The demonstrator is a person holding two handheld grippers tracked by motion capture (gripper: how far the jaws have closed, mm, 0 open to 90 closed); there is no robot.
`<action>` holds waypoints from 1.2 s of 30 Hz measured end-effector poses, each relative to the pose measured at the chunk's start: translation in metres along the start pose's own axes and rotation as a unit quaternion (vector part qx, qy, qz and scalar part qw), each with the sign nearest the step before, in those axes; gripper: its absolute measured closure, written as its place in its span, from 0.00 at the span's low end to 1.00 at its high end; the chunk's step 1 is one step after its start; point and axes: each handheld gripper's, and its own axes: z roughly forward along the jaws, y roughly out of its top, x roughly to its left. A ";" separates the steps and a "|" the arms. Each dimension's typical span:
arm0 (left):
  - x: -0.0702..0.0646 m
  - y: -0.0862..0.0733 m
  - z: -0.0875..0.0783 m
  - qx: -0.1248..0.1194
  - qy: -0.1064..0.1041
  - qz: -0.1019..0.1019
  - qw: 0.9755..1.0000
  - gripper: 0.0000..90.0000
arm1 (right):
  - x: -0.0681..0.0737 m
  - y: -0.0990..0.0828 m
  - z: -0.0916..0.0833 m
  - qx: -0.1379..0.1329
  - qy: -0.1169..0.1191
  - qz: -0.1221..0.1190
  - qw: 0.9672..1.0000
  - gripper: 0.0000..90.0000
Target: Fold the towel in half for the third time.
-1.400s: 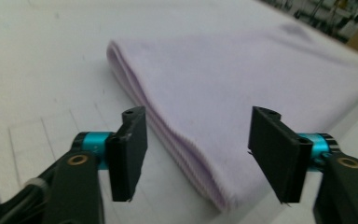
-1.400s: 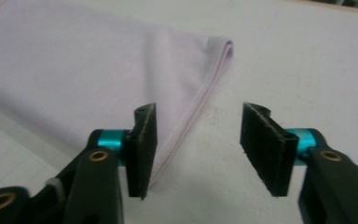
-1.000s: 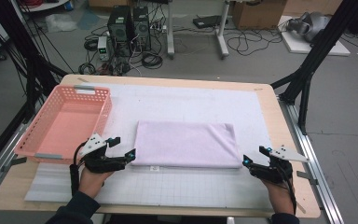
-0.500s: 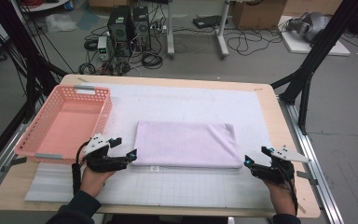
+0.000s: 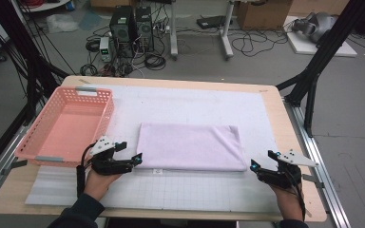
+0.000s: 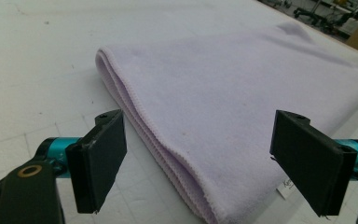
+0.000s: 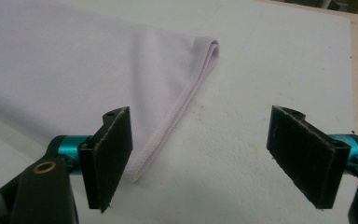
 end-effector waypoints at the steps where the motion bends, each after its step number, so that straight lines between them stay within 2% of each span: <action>1: -0.001 -0.001 0.000 0.002 0.000 0.001 1.000 0.21 | 0.000 0.000 -0.001 0.001 0.001 0.001 1.000 0.24; 8: -0.002 -0.003 0.004 0.025 -0.001 -0.006 1.000 0.23 | 0.000 -0.001 0.002 0.004 0.010 -0.001 1.000 0.24; 13: 0.002 -0.006 0.011 0.055 -0.012 -0.030 0.998 0.36 | 0.000 -0.003 0.001 0.007 0.010 0.000 1.000 0.24; 17: 0.003 -0.007 0.012 0.067 -0.010 -0.034 0.997 0.42 | -0.001 -0.004 0.000 0.007 0.010 0.000 1.000 0.24; 21: 0.001 -0.010 0.015 0.092 0.005 -0.025 0.995 0.47 | 0.002 -0.003 0.002 0.009 0.013 -0.004 1.000 0.24; 25: -0.005 -0.010 0.017 0.098 0.020 -0.002 0.995 0.46 | 0.004 -0.002 0.004 0.010 0.017 -0.005 1.000 0.24; 27: -0.008 -0.010 0.018 0.102 0.020 0.012 0.995 0.46 | 0.004 -0.002 0.005 0.010 0.019 -0.005 1.000 0.24; 32: -0.012 -0.010 0.020 0.101 0.028 0.012 0.994 0.52 | 0.007 0.000 0.008 0.010 0.023 -0.008 1.000 0.24; 33: -0.012 -0.010 0.020 0.104 0.024 0.016 0.994 0.55 | 0.008 0.001 0.009 0.009 0.024 -0.010 1.000 0.24; 36: -0.014 -0.011 0.021 0.102 0.011 0.006 0.995 0.72 | 0.011 0.003 0.012 0.011 0.029 -0.015 0.999 0.24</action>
